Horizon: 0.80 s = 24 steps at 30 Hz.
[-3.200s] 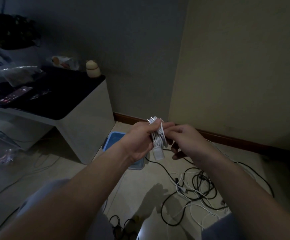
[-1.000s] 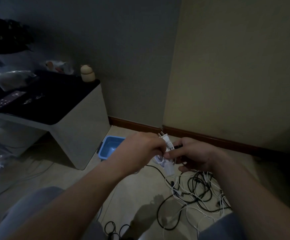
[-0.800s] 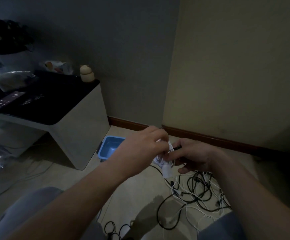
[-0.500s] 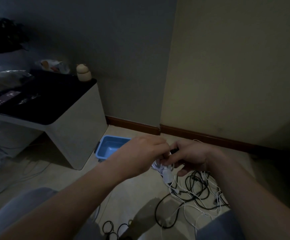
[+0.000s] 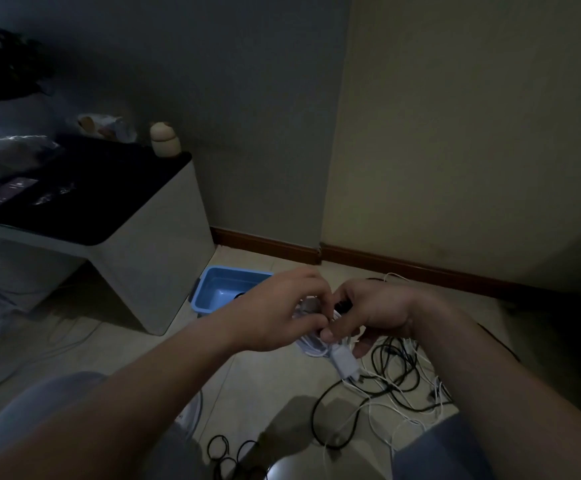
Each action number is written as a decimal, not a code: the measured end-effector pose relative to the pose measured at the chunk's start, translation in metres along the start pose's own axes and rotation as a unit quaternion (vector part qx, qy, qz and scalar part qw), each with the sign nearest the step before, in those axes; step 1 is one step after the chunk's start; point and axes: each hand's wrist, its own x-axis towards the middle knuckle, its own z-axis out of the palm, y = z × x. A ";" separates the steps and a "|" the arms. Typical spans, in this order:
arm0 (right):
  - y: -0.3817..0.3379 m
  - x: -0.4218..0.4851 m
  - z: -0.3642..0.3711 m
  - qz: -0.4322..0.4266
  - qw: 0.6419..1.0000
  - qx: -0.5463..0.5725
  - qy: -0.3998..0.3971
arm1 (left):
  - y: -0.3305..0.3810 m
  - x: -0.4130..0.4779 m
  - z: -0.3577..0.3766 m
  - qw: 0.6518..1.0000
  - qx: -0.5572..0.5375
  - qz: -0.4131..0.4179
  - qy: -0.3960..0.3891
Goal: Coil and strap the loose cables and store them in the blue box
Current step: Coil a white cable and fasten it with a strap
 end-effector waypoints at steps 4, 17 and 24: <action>0.001 0.001 0.000 0.006 1.000 -0.009 0.000 | -0.005 0.000 0.006 1.000 -0.019 -0.004 0.014; 0.002 0.008 0.003 0.007 0.999 -0.040 -0.014 | -0.014 -0.001 0.011 0.994 -0.068 -0.074 -0.033; 0.000 0.007 0.005 -0.012 0.999 -0.036 -0.037 | -0.016 0.000 0.011 0.987 -0.116 -0.103 -0.042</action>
